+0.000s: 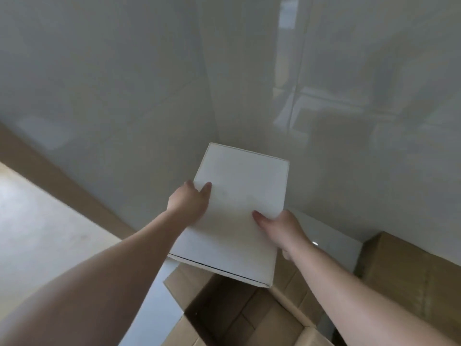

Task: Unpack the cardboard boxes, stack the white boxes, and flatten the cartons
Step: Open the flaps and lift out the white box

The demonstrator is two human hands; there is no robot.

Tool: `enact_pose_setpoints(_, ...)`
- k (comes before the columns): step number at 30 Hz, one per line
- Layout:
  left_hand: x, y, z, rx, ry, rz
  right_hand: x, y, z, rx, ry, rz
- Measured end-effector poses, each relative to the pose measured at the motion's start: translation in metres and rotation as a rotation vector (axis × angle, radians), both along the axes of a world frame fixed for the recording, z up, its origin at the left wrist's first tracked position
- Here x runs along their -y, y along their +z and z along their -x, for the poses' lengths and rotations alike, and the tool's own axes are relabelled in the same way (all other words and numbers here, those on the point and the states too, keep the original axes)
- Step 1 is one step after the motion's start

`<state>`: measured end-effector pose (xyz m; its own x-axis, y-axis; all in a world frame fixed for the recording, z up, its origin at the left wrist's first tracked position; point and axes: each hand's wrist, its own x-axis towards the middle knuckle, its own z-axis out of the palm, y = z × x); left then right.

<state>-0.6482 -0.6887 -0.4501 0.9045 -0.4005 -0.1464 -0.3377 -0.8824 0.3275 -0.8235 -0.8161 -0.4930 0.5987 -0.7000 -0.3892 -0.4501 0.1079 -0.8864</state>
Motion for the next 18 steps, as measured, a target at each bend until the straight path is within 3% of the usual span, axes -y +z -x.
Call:
enact_pose_setpoints(5, 0.034, -0.004, -0.084, 0.015, -0.055, 0.015, 0.018, -0.015, -0.074, 0.017, -0.058, -0.105)
enact_pose_setpoints(9, 0.053, -0.045, -0.19, 0.02, -0.141, -0.043, 0.012, -0.066, -0.166, 0.02, -0.152, -0.119)
enact_pose_setpoints(14, 0.06, -0.145, -0.303, 0.034, -0.258, -0.137, -0.013, -0.182, -0.275, -0.05, -0.261, -0.204)
enact_pose_setpoints(18, 0.039, -0.255, -0.35, -0.11, -0.281, -0.13, -0.041, -0.282, -0.321, -0.173, -0.297, -0.259)
